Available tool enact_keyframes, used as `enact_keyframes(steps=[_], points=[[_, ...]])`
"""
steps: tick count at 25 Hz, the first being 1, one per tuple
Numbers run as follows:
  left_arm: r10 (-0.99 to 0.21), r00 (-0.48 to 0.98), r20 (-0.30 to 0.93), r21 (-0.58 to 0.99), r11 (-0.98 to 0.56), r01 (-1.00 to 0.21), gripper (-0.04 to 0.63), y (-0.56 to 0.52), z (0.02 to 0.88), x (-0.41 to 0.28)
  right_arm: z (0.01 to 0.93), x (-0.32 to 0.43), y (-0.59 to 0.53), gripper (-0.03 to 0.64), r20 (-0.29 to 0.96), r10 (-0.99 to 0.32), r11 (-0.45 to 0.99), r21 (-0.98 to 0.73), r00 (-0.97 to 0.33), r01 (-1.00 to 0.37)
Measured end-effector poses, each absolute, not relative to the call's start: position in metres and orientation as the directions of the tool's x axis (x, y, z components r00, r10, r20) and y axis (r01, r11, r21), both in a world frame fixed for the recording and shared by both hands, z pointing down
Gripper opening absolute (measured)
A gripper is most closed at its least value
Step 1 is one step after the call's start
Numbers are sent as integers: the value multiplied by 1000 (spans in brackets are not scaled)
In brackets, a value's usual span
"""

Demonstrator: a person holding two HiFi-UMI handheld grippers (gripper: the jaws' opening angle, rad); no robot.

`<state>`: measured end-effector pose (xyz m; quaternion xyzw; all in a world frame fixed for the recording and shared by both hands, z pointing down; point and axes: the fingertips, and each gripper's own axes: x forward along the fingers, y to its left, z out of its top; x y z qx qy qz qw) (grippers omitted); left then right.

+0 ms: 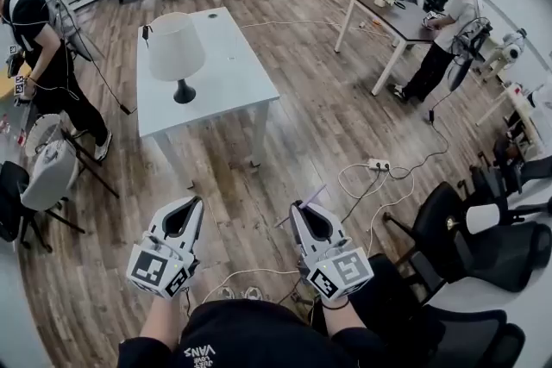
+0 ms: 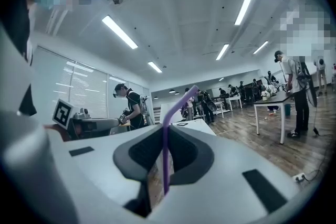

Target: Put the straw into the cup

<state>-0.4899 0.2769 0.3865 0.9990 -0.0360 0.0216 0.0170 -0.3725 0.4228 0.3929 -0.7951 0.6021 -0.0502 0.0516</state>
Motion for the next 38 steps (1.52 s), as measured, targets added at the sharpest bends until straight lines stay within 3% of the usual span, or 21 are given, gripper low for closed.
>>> enact_keyframes(steps=[14,38], points=[[-86,995,44,52,-995,-89,11,263,400,-459,404,-338,413,40,41,-964,-267,-128,264,-955],[31,999,45,72,-997,28,11,129,398,-337,389,-236,281,40,37,-932,-363,-108,362,-925]])
